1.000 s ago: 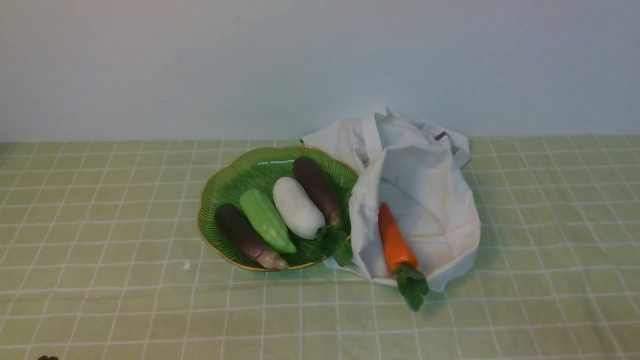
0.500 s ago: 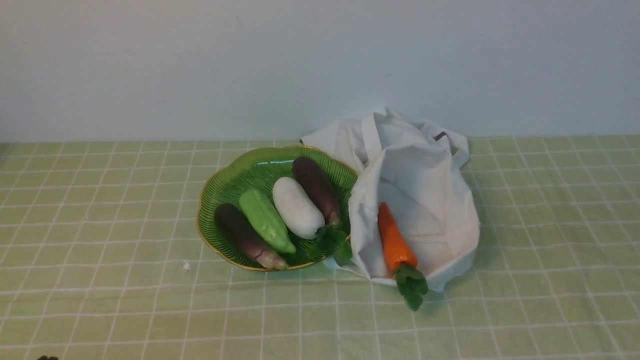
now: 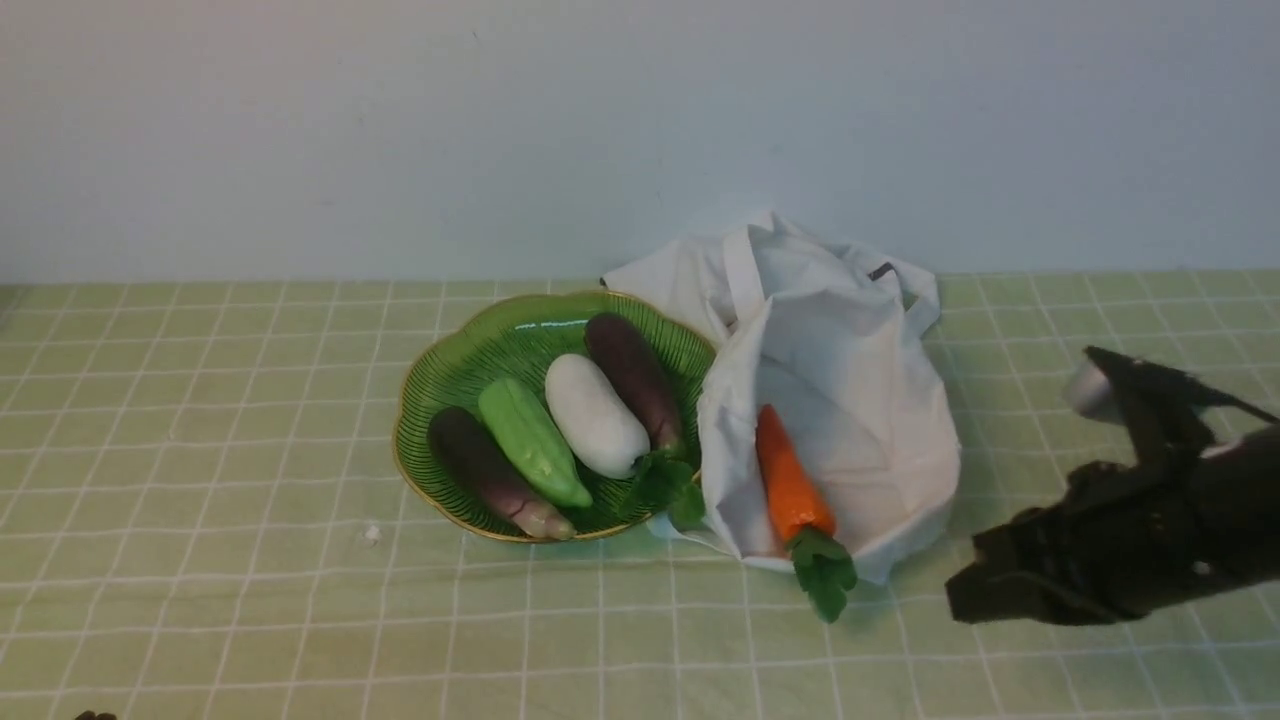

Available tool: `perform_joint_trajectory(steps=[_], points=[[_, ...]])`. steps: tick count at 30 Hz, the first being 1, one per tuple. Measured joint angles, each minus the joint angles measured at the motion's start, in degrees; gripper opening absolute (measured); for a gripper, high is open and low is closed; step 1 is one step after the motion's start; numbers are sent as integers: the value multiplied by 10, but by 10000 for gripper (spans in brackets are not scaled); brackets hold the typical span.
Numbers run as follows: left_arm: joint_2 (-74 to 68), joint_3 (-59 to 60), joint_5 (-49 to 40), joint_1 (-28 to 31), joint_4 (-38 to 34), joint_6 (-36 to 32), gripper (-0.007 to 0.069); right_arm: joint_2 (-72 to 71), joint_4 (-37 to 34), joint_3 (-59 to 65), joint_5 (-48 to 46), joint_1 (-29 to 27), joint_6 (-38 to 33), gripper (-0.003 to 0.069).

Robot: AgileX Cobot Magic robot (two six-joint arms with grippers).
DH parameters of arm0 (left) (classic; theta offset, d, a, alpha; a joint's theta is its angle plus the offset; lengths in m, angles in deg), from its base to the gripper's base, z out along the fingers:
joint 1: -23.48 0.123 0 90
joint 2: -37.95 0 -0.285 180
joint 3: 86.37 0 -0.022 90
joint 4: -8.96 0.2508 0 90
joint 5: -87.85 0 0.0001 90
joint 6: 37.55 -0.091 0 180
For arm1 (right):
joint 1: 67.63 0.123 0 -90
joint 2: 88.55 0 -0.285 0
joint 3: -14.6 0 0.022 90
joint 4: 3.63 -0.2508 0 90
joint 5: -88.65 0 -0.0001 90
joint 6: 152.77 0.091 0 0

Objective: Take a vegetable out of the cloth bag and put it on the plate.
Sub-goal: Use the right arm to grab a carrot from the bag

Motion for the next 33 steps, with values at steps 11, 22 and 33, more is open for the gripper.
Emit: perform_joint_trajectory(steps=[11,22,33], points=[[0,0,0,0,0,0,-5,15,199,-129,31,93,201,-10],[0,0,0,0,0,0,-5,157,259,-219,37,113,257,93],[0,0,0,0,0,0,-5,302,259,-280,59,113,258,394]])
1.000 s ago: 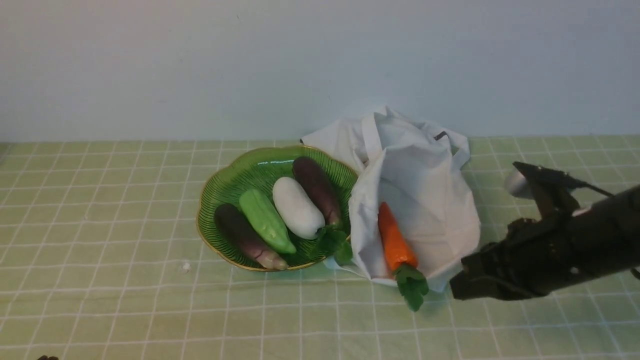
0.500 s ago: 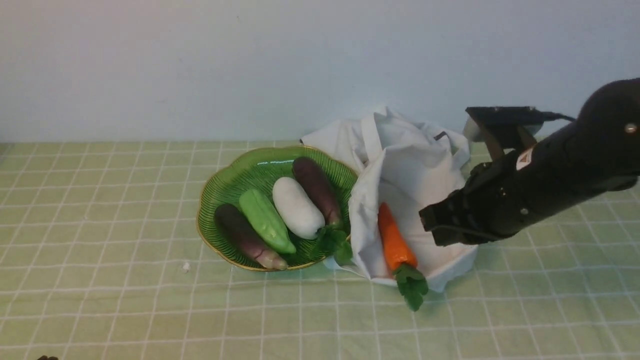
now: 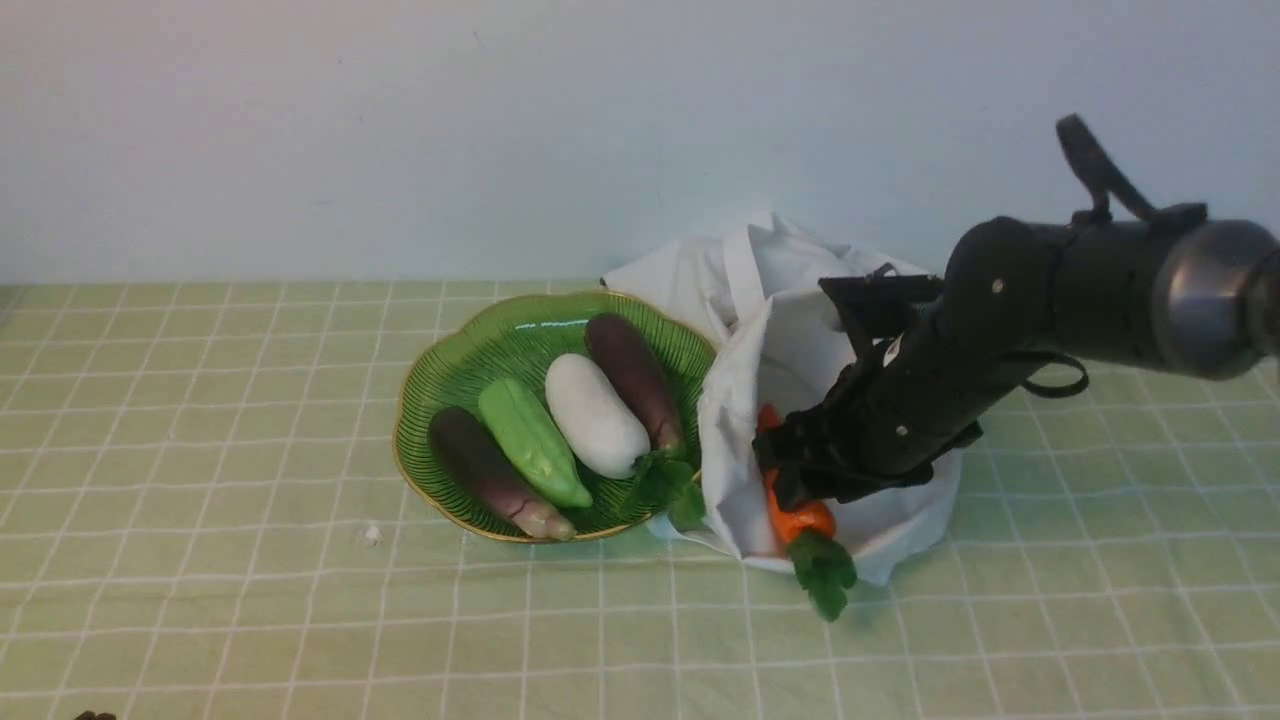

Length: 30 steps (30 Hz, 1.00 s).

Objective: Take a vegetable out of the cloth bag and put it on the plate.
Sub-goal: Use the right arm to grab a carrot from the bag, then use the right arm to put the carrot into the empty plate on the left

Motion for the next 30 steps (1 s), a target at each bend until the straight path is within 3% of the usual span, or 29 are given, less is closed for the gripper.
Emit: perform_joint_trajectory(steps=[4,8,9,15,21,27,30], points=[[0,0,0,0,0,0,-5,21,1,-1,-4,0,0,408],[0,0,0,0,0,0,-5,24,14,-7,-22,0,-1,359],[0,0,0,0,0,0,-5,24,26,-21,-42,0,-1,316],[0,0,0,0,0,0,-5,7,88,-62,-146,0,17,307],[0,0,0,0,0,0,-5,-88,190,-70,-261,0,142,307],[0,0,0,0,0,0,-5,-156,168,-74,-188,29,194,307],[0,0,0,0,0,0,-5,-145,145,-92,-110,86,188,307]])
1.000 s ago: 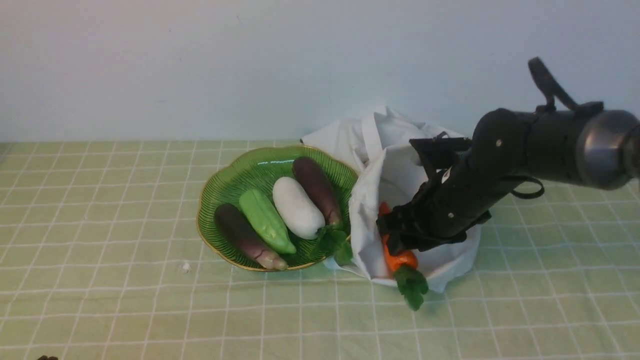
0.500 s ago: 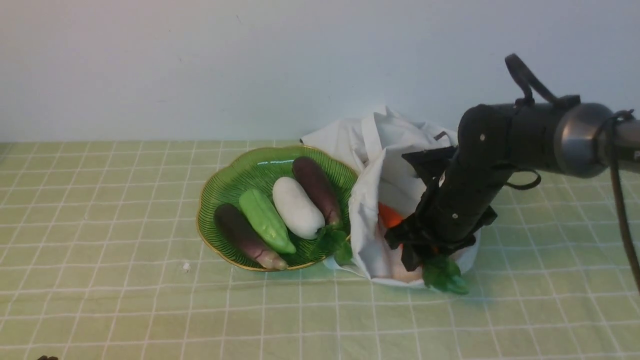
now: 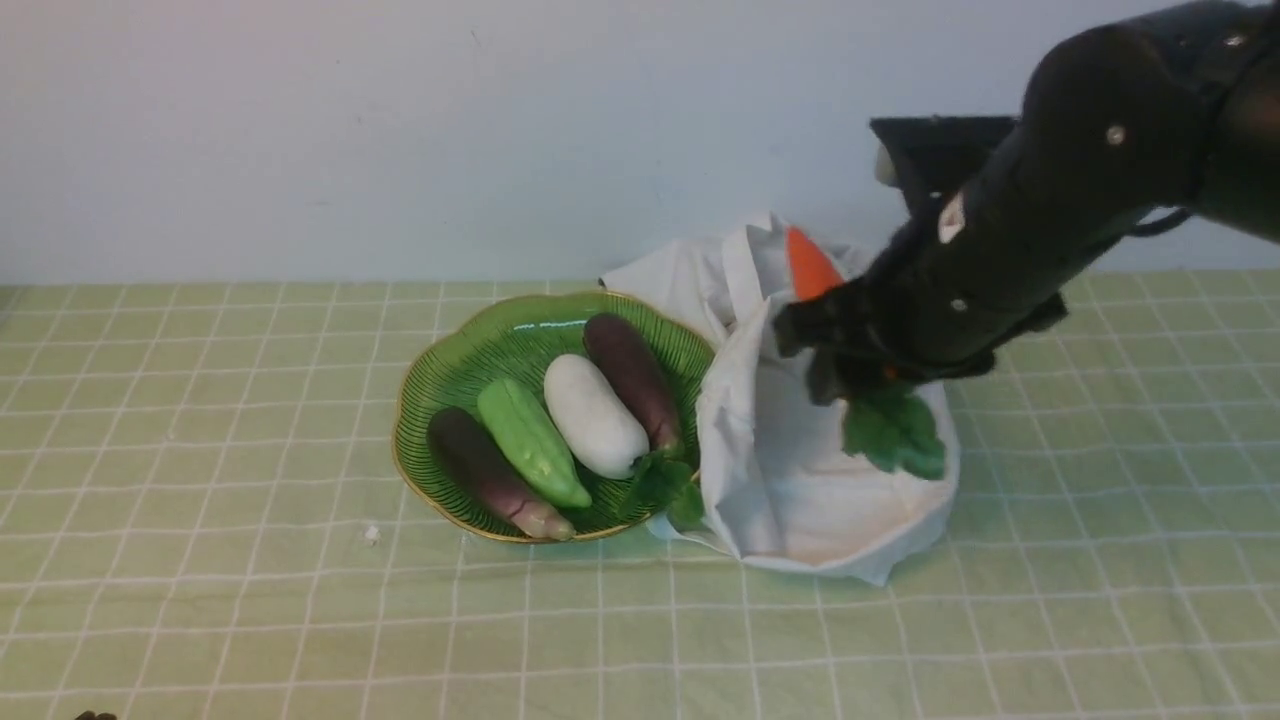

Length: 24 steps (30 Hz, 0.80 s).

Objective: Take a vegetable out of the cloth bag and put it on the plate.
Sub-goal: Use the right arm to put the carrot into the empty plate on the left

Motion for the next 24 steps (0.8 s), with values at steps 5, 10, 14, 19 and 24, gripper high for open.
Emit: perform_joint_trajectory(steps=[5,10,14,19,24], points=[[0,0,0,0,0,0,-5,97,-6,-72,36,61,-5,307],[0,0,0,0,0,0,-5,213,4,-178,38,81,-5,307],[0,0,0,0,0,0,-5,273,7,-246,10,83,-5,311],[0,0,0,0,0,0,-5,307,14,-294,-31,83,-5,414],[0,0,0,0,0,0,-5,308,34,-341,-79,83,-10,537]])
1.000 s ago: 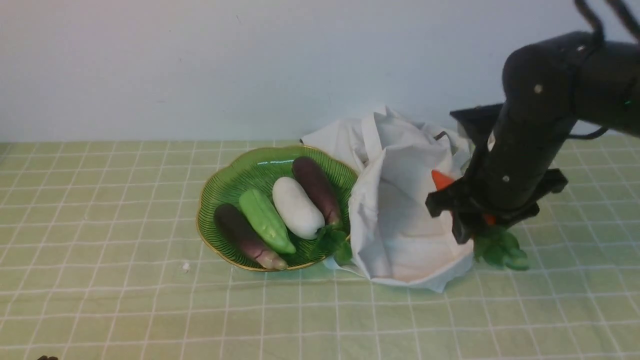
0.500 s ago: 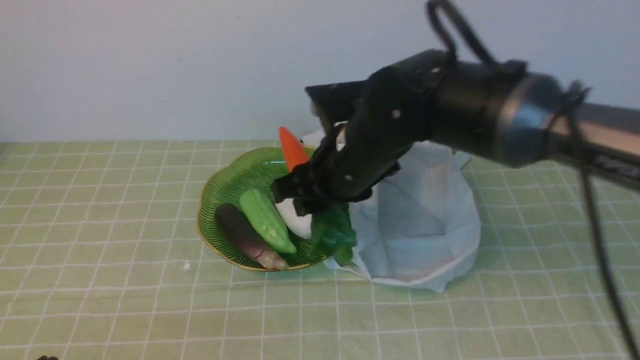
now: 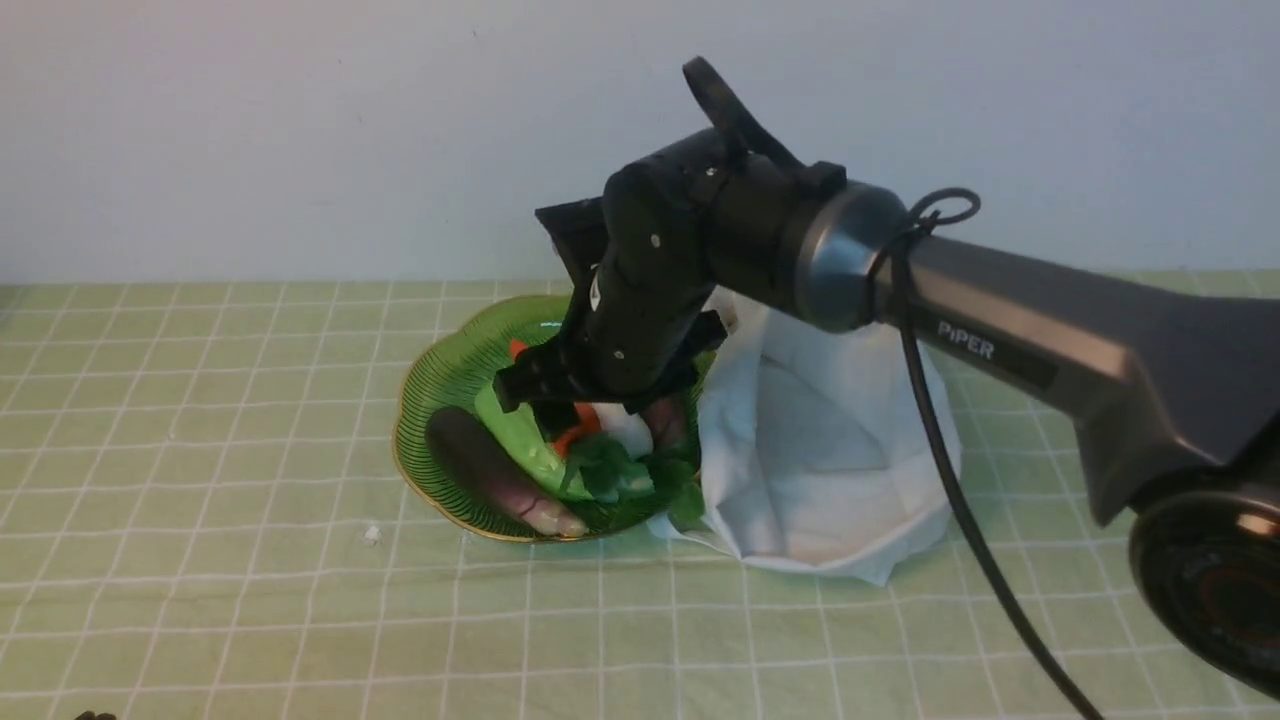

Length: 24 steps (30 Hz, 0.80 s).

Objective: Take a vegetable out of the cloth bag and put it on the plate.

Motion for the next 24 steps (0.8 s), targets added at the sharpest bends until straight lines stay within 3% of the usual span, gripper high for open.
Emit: perform_joint_trajectory(steps=[3,6,10,12,18,24], points=[[0,0,0,0,0,0,-5,0,16,-38,-46,0,-14,539],[0,0,0,0,0,0,-5,-1,44,-120,-89,0,-48,493],[0,0,0,0,0,0,-5,-30,53,-163,-93,0,-79,364],[0,0,0,0,0,0,-5,-66,51,-164,-99,0,-86,266],[0,0,0,0,0,0,-5,-210,49,-108,-101,0,-99,31],[0,0,0,0,0,0,-5,-387,68,40,-104,0,-100,-13]])
